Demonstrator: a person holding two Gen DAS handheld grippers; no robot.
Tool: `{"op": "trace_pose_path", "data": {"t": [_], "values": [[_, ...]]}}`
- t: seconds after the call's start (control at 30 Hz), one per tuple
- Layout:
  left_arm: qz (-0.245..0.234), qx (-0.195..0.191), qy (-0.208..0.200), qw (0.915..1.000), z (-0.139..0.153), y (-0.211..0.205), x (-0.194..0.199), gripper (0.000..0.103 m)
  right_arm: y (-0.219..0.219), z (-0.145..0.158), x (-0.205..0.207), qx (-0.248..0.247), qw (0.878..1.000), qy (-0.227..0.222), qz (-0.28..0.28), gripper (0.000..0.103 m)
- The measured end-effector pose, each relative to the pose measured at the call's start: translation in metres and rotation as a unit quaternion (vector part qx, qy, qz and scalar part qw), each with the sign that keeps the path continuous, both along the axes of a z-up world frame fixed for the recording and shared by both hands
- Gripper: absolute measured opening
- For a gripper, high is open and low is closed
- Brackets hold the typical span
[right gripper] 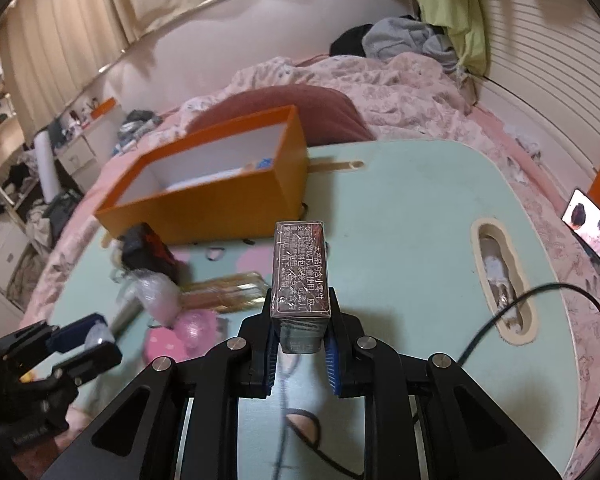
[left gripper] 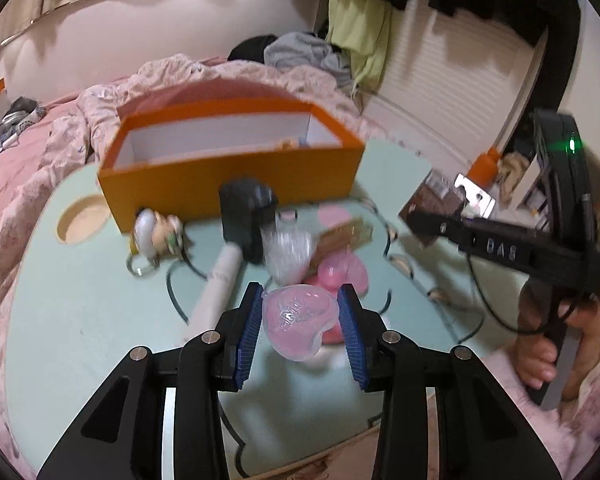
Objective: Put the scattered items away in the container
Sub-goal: 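Carry clear heart and card pack into the orange box and open both tools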
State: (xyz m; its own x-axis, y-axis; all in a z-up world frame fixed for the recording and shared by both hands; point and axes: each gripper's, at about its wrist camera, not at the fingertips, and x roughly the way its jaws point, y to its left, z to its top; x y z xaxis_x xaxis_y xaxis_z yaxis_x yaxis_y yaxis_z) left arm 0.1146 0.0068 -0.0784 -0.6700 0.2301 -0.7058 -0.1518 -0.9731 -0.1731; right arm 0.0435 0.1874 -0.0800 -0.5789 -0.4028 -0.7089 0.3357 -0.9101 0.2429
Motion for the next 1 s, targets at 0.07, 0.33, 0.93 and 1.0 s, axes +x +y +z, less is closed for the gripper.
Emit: {"op": "trace_pose_path", "data": {"t": [0.07, 0.33, 0.93, 1.0], "values": [[0.007, -0.009, 0.012, 0.9999, 0.012, -0.003, -0.006, 0.040, -0.005, 0.012, 0.000, 0.006, 1.000, 0.015, 0.009, 0.019], [0.040, 0.000, 0.038, 0.9985, 0.047, -0.027, -0.043, 0.040, -0.031, 0.047, -0.021, 0.018, 0.998, 0.056, 0.032, 0.019], [0.091, -0.026, 0.005, 0.9955, 0.052, -0.053, -0.144, 0.040, -0.093, 0.053, -0.101, 0.074, 0.994, 0.066, 0.051, 0.019], [0.099, -0.034, 0.005, 0.9945, 0.049, -0.056, -0.153, 0.040, -0.098, 0.051, -0.106, 0.084, 0.992, 0.076, 0.050, 0.020]]}}
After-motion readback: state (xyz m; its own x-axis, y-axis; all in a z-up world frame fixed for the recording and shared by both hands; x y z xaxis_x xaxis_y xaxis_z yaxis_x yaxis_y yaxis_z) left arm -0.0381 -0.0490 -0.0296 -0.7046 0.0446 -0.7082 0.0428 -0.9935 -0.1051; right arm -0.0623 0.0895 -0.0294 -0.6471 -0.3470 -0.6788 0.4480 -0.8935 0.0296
